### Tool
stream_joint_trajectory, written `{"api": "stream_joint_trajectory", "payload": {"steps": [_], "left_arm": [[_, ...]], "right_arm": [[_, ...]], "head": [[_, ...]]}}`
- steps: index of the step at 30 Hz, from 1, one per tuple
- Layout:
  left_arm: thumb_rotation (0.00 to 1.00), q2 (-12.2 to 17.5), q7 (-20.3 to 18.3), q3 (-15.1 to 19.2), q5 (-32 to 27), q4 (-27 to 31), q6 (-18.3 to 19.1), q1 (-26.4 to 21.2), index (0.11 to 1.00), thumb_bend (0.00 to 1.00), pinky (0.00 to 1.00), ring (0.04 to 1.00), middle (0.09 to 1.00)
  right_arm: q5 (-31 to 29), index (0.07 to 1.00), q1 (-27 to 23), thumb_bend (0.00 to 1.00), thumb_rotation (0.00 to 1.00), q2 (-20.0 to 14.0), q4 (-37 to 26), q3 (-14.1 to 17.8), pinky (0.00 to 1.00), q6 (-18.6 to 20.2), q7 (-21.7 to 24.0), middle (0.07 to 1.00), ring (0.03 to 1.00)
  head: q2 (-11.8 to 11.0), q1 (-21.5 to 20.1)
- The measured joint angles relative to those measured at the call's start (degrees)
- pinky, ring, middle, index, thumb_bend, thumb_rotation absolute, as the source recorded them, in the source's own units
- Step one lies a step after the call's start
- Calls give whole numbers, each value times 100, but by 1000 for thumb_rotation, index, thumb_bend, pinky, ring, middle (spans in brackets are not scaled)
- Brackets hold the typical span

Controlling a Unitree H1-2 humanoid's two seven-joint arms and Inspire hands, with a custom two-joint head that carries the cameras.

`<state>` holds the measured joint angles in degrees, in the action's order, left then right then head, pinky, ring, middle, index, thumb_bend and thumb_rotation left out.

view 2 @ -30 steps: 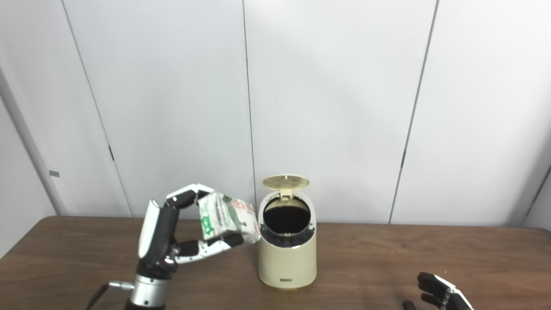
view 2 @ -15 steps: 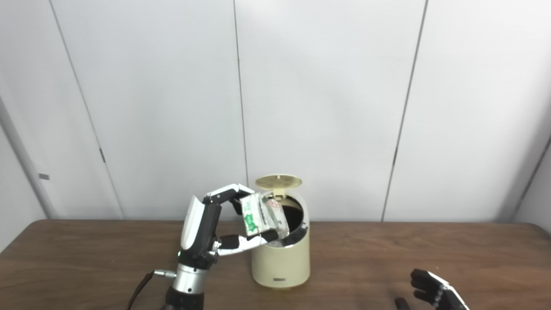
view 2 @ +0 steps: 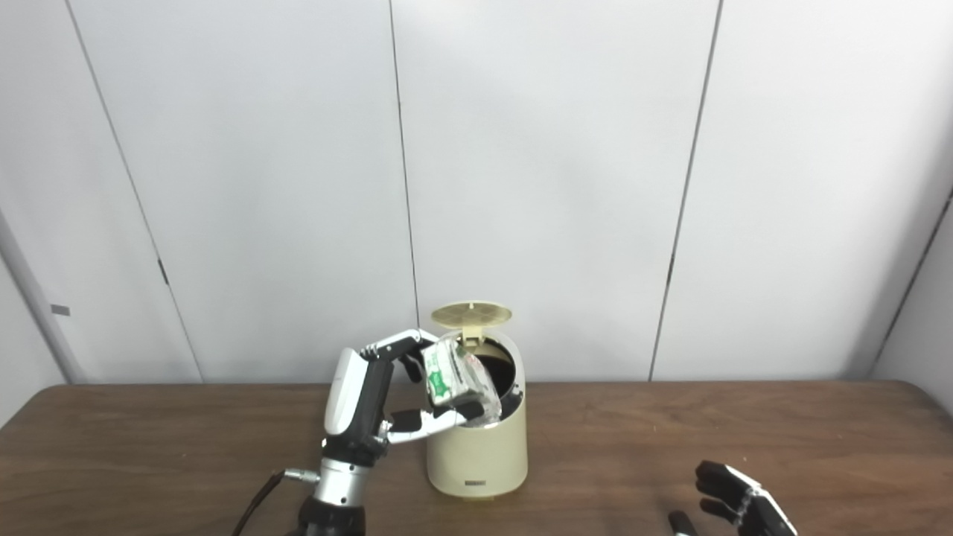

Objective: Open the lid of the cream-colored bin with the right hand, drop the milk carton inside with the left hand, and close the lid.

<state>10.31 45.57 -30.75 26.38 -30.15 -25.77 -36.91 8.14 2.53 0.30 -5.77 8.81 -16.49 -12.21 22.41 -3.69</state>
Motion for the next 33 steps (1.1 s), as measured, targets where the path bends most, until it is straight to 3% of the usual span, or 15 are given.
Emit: {"api": "stream_joint_trajectory", "payload": {"steps": [5, 10, 21, 33], "left_arm": [[0, 273, 912, -607, 818, -478, -60, -396, 519, 500, 284, 397, 480], [0, 370, 1452, -955, 959, -735, -64, -581, 513, 501, 292, 401, 480], [0, 379, 1470, -829, 969, -777, -60, -618, 502, 503, 303, 417, 467], [0, 449, 1457, -512, 1605, -1174, -39, -810, 502, 504, 314, 422, 470]], "right_arm": [[53, 679, 3, 238, 0, 5, -3, -4, 653, 3, -8, 701, 704], [102, 680, 5, 234, 0, 17, -9, -5, 657, 11, -29, 702, 708], [57, 682, 8, 239, 11, 18, -16, -10, 653, 23, -29, 704, 706], [65, 684, 48, 249, 34, 57, -75, -31, 658, 107, -30, 706, 705]], "head": [[0, -9], [-17, 0], [-26, -9], [9, -35]]}}
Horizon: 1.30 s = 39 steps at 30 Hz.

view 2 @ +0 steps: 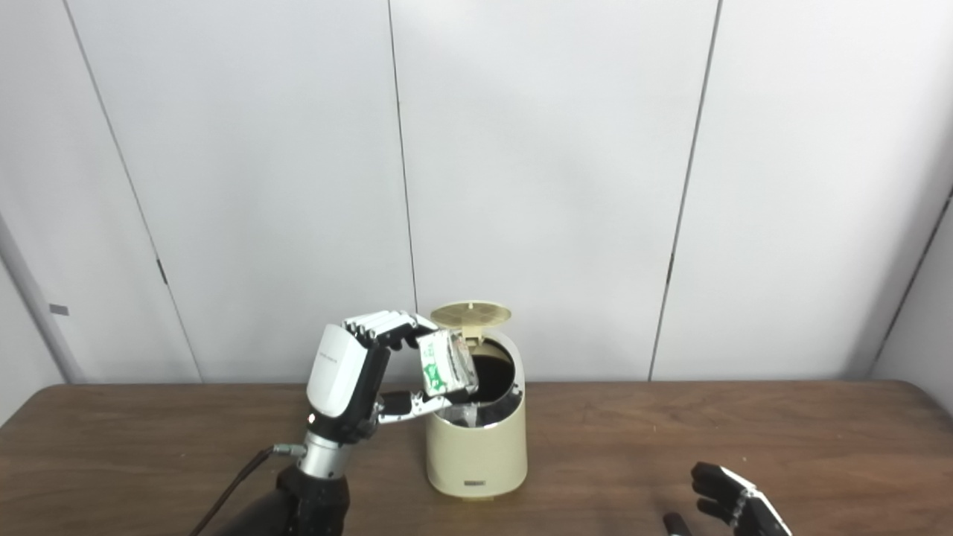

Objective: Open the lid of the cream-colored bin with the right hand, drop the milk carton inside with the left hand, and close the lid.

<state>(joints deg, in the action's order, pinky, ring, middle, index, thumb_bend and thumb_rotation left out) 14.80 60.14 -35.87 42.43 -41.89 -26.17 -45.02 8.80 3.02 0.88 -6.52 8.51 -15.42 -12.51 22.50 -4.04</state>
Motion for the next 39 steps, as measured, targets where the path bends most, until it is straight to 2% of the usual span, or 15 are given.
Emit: {"api": "stream_joint_trajectory", "payload": {"steps": [6, 14, 17, 30, 39], "left_arm": [[0, 82, 11, 12, 321, -113, -2, -126, 502, 504, 319, 427, 470], [0, 90, -9, 20, 306, -187, -5, -147, 504, 504, 318, 426, 469], [0, 88, -66, 18, 266, -190, -6, -147, 503, 504, 318, 426, 470], [0, 87, -759, 26, -272, 8, -17, -82, 480, 505, 331, 437, 485], [0, 3, -1132, 46, -620, 173, -1, 48, 489, 505, 326, 435, 475]], "right_arm": [[-25, 689, 21, 247, 23, 18, -28, -12, 677, 21, 1, 709, 715], [2, 686, 36, 240, 0, 35, -56, -43, 666, 122, -2, 707, 709], [27, 688, 43, 241, 26, 39, -66, -54, 669, 157, -1, 709, 712], [10, 685, 50, 239, 31, 50, -80, -76, 667, 171, -2, 709, 712], [103, 686, 49, 241, 90, 48, -75, -100, 665, 153, -17, 708, 710]], "head": [[18, 9], [53, 0], [61, 0], [105, -17], [132, -44]]}}
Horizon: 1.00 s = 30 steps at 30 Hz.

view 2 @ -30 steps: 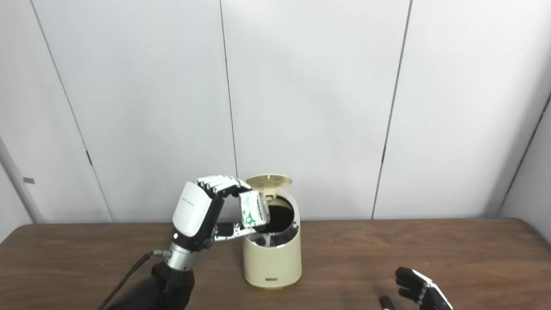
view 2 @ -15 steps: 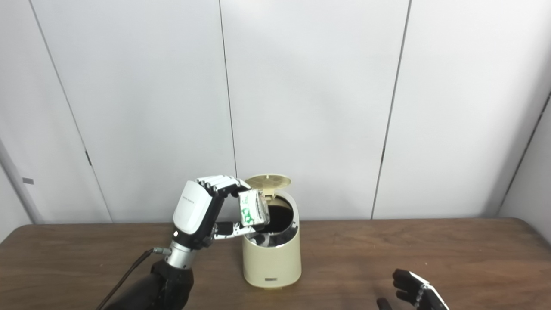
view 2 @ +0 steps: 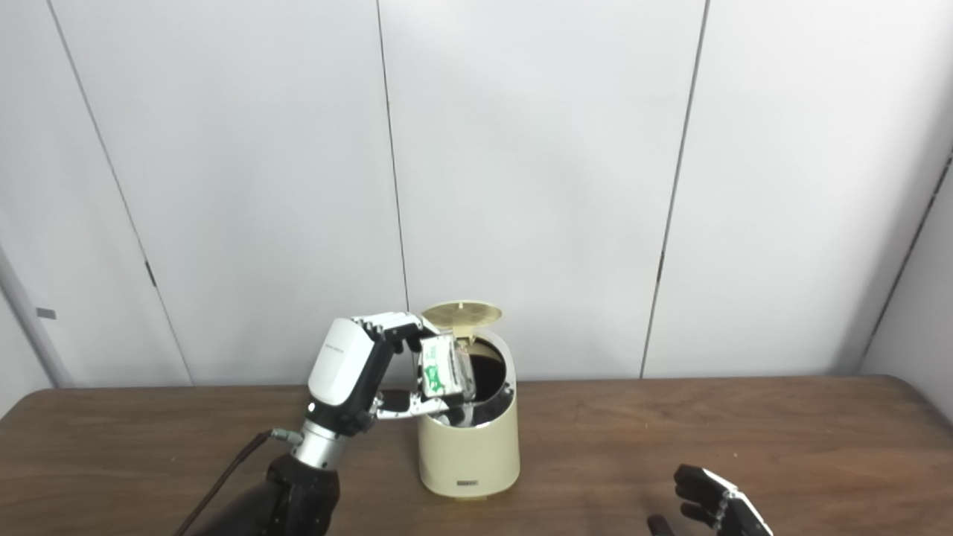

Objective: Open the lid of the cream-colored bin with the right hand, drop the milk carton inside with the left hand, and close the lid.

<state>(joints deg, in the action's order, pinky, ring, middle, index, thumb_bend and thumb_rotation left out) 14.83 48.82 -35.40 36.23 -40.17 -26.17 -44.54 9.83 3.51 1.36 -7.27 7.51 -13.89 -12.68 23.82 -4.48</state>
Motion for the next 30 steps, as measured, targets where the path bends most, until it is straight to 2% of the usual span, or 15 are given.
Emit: {"api": "stream_joint_trajectory", "payload": {"steps": [4, 15, 17, 18, 19, 20, 23, 30], "left_arm": [[0, -62, -36, -1, -54, -14, 2, 12, 489, 505, 322, 433, 476], [0, -52, -98, -34, -146, -43, 2, 8, 490, 515, 359, 430, 477], [66, -23, -268, -44, -315, -18, 2, 6, 485, 517, 379, 432, 468], [204, 3, -377, -45, -413, 26, 3, 7, 487, 745, 384, 433, 468], [282, 28, -459, -43, -482, 60, 2, 7, 491, 871, 389, 436, 470], [354, 44, -531, -33, -528, 74, 2, 8, 504, 948, 403, 445, 477], [413, 69, -721, 45, -696, 122, 3, 39, 529, 996, 417, 452, 491], [424, 98, -789, 83, -662, 220, -6, 118, 571, 1000, 465, 497, 530]], "right_arm": [[-2, 688, 0, 250, 106, 2, -4, -1, 667, 7, 0, 709, 710], [74, 682, 0, 237, 37, 1, -5, -8, 660, 26, -1, 705, 708], [80, 682, 0, 235, 31, 1, -5, -10, 661, 26, -1, 706, 708], [81, 682, 0, 237, 34, 1, -5, -11, 662, 27, -1, 705, 708], [81, 682, 0, 238, 36, 2, -6, -11, 662, 27, -1, 706, 709], [80, 683, 0, 238, 39, 2, -6, -12, 663, 27, -1, 707, 710], [72, 686, 0, 238, 57, 2, -6, -12, 667, 26, -1, 711, 714], [84, 682, 1, 239, 54, -8, -8, -10, 656, 29, -1, 707, 706]], "head": [[9, -9], [0, 17], [0, 17], [0, 17], [0, 17], [9, 17], [0, 17], [18, 17]]}}
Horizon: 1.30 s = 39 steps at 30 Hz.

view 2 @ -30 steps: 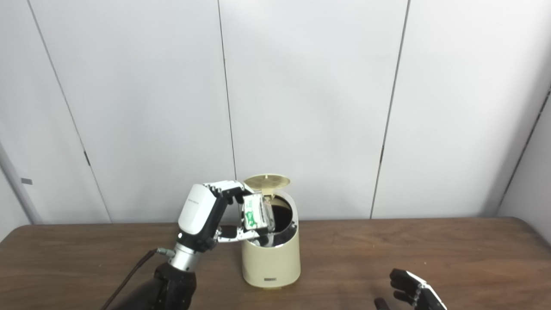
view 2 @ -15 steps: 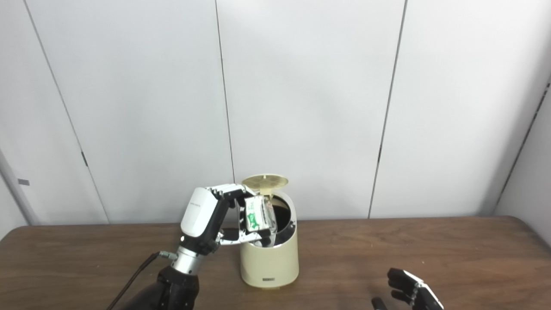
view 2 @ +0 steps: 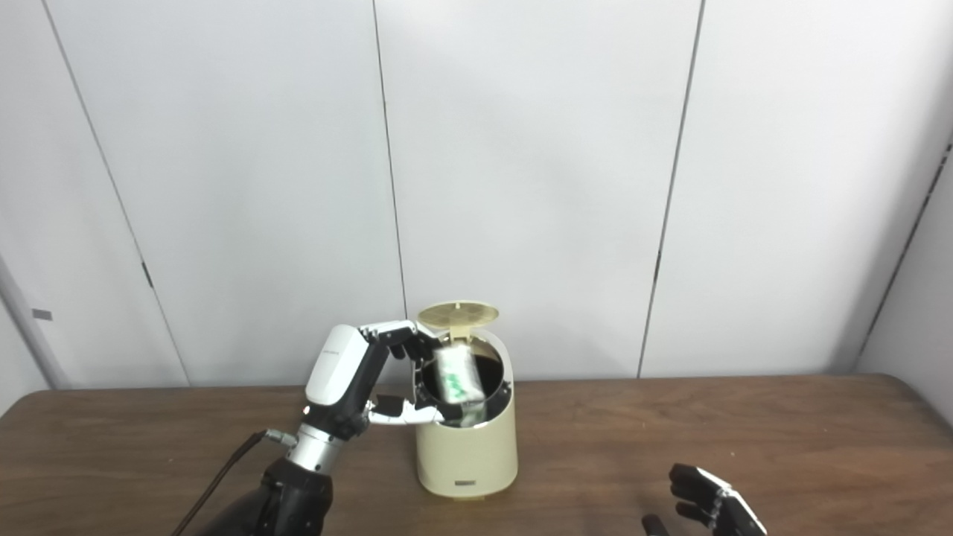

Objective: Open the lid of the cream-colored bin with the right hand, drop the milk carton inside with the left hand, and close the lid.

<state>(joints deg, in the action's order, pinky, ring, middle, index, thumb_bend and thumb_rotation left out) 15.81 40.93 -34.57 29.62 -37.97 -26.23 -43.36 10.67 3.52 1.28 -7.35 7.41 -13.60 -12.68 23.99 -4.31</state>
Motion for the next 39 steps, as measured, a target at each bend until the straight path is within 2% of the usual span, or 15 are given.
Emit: {"api": "stream_joint_trajectory", "payload": {"steps": [10, 13, 17, 20, 23, 25, 26, 27, 28, 30, 31, 33, 34, 36, 39], "left_arm": [[449, 0, -46, 51, -57, 5, 4, 58, 612, 1000, 500, 547, 583], [458, -2, -77, 82, -59, 5, 3, 73, 622, 1000, 521, 575, 602], [424, 0, -64, 77, -57, 14, 4, 109, 588, 1000, 490, 532, 566], [332, 22, 70, -39, -106, 69, 8, 115, 546, 994, 450, 481, 525], [255, 70, 143, -96, -257, 493, 14, 249, 533, 932, 442, 463, 504], [223, 113, 86, -47, -471, 993, 14, 419, 538, 854, 446, 456, 494], [226, 142, 4, 10, -605, 1240, 10, 521, 554, 789, 459, 463, 493], [256, 178, -110, 67, -792, 1520, 10, 615, 566, 738, 464, 468, 494], [360, 218, -206, 146, -921, 1731, 7, 709, 583, 652, 443, 467, 499], [612, 320, -509, 435, -1206, 2196, 11, 975, 608, 482, 421, 466, 515], [707, 382, -674, 617, -1339, 2405, 12, 1132, 614, 413, 423, 472, 526], [803, 465, -1039, 1001, -1608, 2803, 20, 1459, 627, 283, 442, 496, 556], [828, 483, -1246, 1178, -1779, 2959, 23, 1612, 638, 265, 459, 513, 572], [847, 491, -1684, 1484, -2195, 3278, 40, 1924, 673, 344, 477, 546, 605], [910, 475, -2352, 1827, -2836, 3686, 126, 2350, 717, 487, 497, 557, 636]], "right_arm": [[5, 679, 8, 240, 10, -6, -6, -1, 647, -2, 0, 701, 700], [23, 678, 9, 242, 43, -5, -9, -1, 650, 1, -1, 701, 700], [10, 677, 14, 240, 31, -8, -12, 0, 649, -1, -1, 700, 700], [-17, 680, 15, 241, 47, -16, -10, 1, 656, -9, 0, 705, 705], [-62, 682, 14, 246, 59, -33, -11, 6, 660, 4, 4, 708, 707], [-187, 683, 7, 254, 39, -51, -4, 10, 667, -4, 23, 711, 714], [-343, 689, -1, 265, 72, -56, -3, 22, 666, -12, 51, 718, 724], [-495, 694, -12, 266, 87, -56, -3, 52, 667, -11, 71, 725, 733], [-668, 706, -22, 262, 137, -53, -14, 86, 674, 8, 89, 734, 742], [-846, 708, -27, 294, 325, -56, -47, 150, 663, 23, 102, 730, 728], [-891, 716, -30, 286, 353, -73, -77, 181, 649, 20, 105, 735, 726], [-868, 744, -71, 287, 400, -165, -259, 214, 680, 14, 118, 761, 746], [-844, 753, -138, 293, 380, -255, -369, 218, 710, -1, 136, 772, 762], [-780, 774, -357, 335, 382, -497, -581, 214, 778, -69, 246, 797, 794], [-601, 756, -867, 509, 543, -943, -886, 163, 725, -122, 471, 784, 780]], "head": [[9, 9], [18, 9], [35, 0], [35, 0], [-18, 158], [0, 237], [0, 255], [0, 237], [0, 237], [-9, 220], [-17, 220], [-52, 255], [-53, 255], [-35, 229], [-44, 193]]}}
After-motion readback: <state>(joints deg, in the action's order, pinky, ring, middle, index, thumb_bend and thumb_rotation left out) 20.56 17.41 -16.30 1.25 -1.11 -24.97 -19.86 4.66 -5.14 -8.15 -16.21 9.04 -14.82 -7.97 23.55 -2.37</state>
